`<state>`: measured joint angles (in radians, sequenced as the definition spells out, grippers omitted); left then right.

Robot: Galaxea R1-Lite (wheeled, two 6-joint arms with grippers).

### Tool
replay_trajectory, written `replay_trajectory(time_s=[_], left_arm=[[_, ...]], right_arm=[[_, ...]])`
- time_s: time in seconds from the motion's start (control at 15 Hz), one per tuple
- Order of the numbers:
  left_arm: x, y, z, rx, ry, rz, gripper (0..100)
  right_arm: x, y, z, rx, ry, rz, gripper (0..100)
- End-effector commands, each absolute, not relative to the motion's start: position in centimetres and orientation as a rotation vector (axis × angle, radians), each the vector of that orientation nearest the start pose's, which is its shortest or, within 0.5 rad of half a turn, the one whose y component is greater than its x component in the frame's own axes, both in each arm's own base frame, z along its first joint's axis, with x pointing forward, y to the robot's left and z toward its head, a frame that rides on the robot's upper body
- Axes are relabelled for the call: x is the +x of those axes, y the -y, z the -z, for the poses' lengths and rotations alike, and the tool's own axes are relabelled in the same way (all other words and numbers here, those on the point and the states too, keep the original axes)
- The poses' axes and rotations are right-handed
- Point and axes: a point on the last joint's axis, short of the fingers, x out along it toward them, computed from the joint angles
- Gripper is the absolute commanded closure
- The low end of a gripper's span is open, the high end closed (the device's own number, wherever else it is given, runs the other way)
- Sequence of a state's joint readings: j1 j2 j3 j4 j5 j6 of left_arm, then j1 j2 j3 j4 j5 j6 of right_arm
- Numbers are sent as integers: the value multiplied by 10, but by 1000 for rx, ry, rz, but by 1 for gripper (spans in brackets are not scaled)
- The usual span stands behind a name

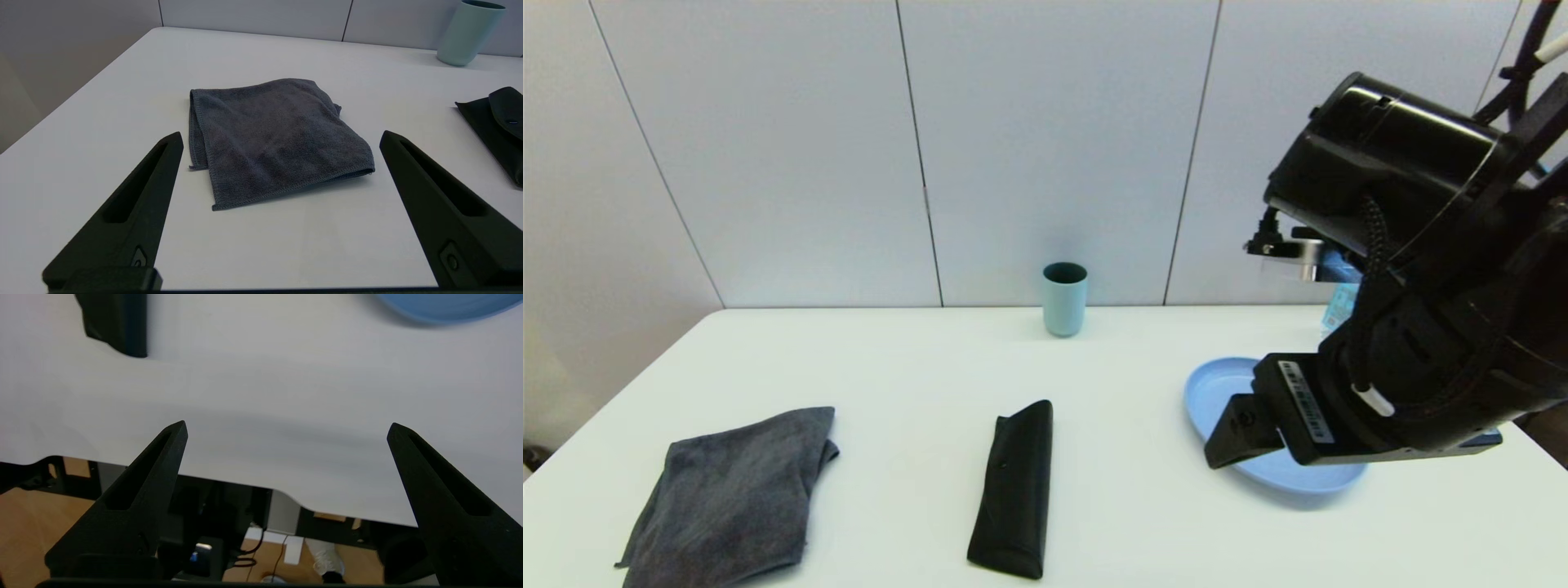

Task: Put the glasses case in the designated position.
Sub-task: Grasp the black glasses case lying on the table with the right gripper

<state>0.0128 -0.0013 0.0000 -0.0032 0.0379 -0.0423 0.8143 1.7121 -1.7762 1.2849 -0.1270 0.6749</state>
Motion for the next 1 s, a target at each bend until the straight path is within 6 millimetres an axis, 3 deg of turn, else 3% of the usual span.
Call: replay_trajectory(time_s=[0.07, 0.73, 1.0], left_arm=[[-23, -1, -76, -43, 6, -52, 0], [-23, -1, -76, -43, 3, -51, 0], [-23, -1, -76, -43, 6, -52, 0]], right_arm=[[175, -210, -278, 26, -1253, -194, 0], [173, -287, -242, -41, -1196, -215, 0], [186, -319, -216, -38, -1112, -224, 0]])
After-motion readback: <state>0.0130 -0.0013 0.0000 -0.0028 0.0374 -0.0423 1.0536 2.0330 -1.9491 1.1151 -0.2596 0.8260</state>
